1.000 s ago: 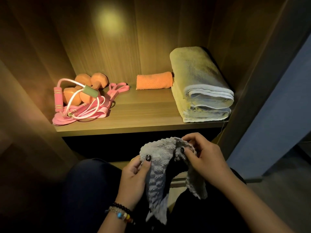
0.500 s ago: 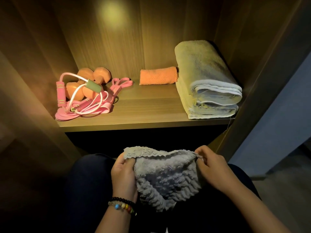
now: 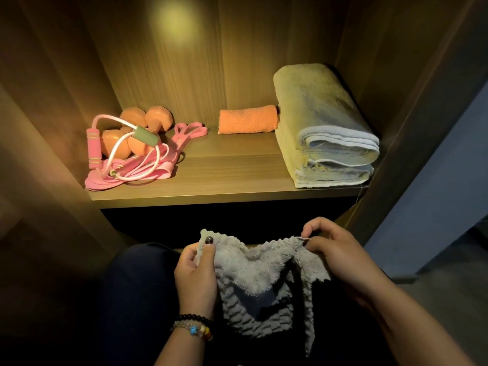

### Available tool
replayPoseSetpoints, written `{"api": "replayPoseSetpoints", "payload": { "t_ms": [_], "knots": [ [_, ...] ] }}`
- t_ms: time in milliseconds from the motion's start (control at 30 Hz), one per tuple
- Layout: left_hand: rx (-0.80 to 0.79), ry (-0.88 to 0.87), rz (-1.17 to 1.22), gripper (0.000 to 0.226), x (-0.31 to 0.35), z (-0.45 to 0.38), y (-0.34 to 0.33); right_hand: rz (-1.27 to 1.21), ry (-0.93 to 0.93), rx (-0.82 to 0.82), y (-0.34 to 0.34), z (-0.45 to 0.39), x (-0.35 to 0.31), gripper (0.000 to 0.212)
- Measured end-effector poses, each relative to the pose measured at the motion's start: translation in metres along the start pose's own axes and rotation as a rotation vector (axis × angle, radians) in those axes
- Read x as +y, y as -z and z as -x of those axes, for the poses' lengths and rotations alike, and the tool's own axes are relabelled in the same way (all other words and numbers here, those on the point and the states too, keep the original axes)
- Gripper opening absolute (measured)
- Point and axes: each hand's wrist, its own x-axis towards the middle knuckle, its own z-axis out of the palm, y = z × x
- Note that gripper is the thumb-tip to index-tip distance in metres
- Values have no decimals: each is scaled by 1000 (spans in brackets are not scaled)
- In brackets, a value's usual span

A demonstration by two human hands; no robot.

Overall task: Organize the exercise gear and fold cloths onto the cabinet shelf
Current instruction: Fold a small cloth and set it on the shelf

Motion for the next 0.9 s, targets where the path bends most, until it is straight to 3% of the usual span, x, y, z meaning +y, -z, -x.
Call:
{"api": "replayPoseSetpoints", "payload": {
  "t_ms": [233, 433, 600, 800, 900],
  "knots": [
    [-134, -69, 3, 21, 1, 7, -5, -39, 22, -32, -13, 8, -3, 40],
    [-267, -129, -2, 23, -1, 16, -11, -44, -75, -140, -34, 11, -5, 43],
    [-107, -302, -219, 35, -3, 9, -8, 273, 115, -84, -37, 11, 9, 46],
    [-172, -143, -56, 22, -9, 6, -10, 367, 350, 116, -35, 7, 18, 28],
    [-141, -144, -106, 13, -11, 5, -10, 623, 562, 239, -32, 9, 19, 9]
  ]
}}
